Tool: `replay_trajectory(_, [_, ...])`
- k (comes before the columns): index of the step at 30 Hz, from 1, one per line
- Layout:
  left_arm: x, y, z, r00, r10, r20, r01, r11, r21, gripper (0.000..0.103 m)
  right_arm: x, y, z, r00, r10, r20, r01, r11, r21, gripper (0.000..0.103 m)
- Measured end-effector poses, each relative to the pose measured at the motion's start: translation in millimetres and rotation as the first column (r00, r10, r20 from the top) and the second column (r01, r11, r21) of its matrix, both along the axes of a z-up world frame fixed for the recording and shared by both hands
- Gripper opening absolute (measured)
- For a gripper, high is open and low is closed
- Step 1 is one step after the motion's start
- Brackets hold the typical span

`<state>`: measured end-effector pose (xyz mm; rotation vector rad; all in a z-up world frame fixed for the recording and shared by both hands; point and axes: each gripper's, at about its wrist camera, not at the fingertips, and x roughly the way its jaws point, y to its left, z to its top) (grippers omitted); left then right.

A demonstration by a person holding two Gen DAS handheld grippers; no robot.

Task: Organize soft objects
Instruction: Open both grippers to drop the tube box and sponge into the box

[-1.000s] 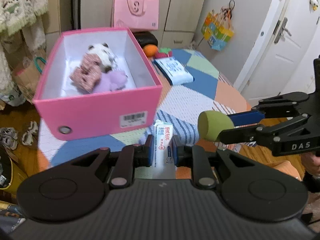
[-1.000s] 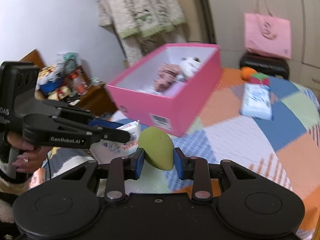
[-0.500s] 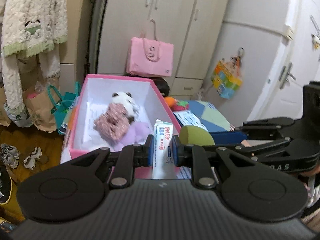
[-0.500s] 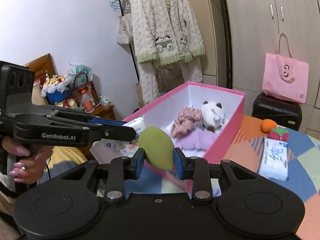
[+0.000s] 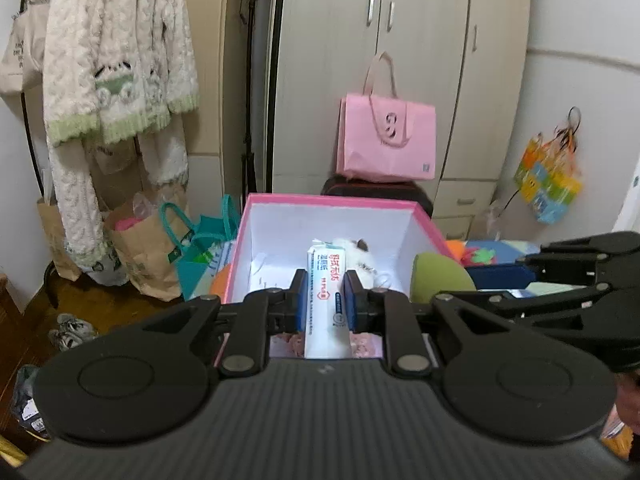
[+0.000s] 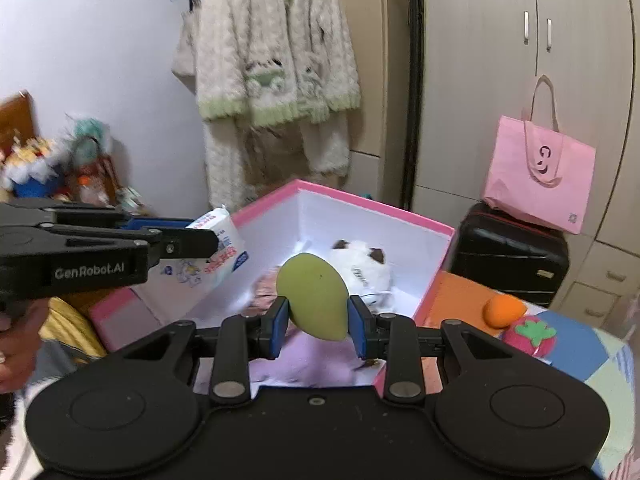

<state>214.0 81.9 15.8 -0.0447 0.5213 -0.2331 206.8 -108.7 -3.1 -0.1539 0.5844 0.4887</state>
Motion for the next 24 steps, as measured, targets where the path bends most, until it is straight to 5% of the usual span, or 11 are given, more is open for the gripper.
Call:
replay_trajectory(8, [36,-1,-19,0.996,0.027,-0.081,-0.02,0.996,0.093,0.017,27,23,-22,1.0,-0.027,-0.002,0.026,0.984,-0.178,0.038])
replay_trajectory(15, [36,0,-21,0.997,0.029,-0.073,-0.02,0.992,0.124,0.021,32,37,-32,1.0,-0.016,0.009,0.018,0.973,-0.231,0.04])
replay_trajectory(17, [32,1,-20,0.997,0.034,-0.065,-0.025,0.99,0.14,0.025,30,34,-30,1.0,-0.019,0.0,0.019,0.979,-0.204,0.041])
replay_trajectory(20, [20,5,-12,0.999,0.024,-0.043,-0.018,0.992,0.125,0.049,26,23,-21,1.0,-0.014,-0.021,0.011,0.991,-0.133,0.049])
replay_trajectory(24, [-3,7,2,1.0,0.012,-0.003,-0.012,0.99,0.139,0.056,14,7,-8,0.998,-0.002,-0.058,-0.001,0.999,-0.035,0.051])
